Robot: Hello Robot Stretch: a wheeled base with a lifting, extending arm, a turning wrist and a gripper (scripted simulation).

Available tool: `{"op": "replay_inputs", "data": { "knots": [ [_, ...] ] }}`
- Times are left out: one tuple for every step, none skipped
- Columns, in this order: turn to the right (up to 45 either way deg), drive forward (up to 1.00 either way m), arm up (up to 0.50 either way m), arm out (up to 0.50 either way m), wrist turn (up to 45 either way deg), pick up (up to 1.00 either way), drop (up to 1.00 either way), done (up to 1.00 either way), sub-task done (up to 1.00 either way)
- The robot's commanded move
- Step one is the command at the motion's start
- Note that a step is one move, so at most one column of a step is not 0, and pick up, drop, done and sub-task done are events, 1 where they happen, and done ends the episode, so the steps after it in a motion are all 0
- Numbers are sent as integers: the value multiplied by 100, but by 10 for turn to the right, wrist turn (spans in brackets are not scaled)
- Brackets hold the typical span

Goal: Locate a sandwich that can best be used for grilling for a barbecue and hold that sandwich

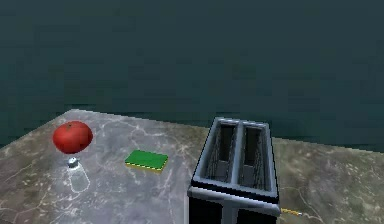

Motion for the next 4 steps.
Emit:
{"op": "replay_inputs", "data": {
  "knots": [
    [0, 0, 0, 44, 0, 0, 0, 0, 0],
    [0, 0, 0, 0, 450, 0, 0, 0, 0],
    [0, 0, 0, 0, 450, 0, 0, 0, 0],
    [0, 0, 0, 0, 450, 0, 0, 0, 0]
  ]
}}
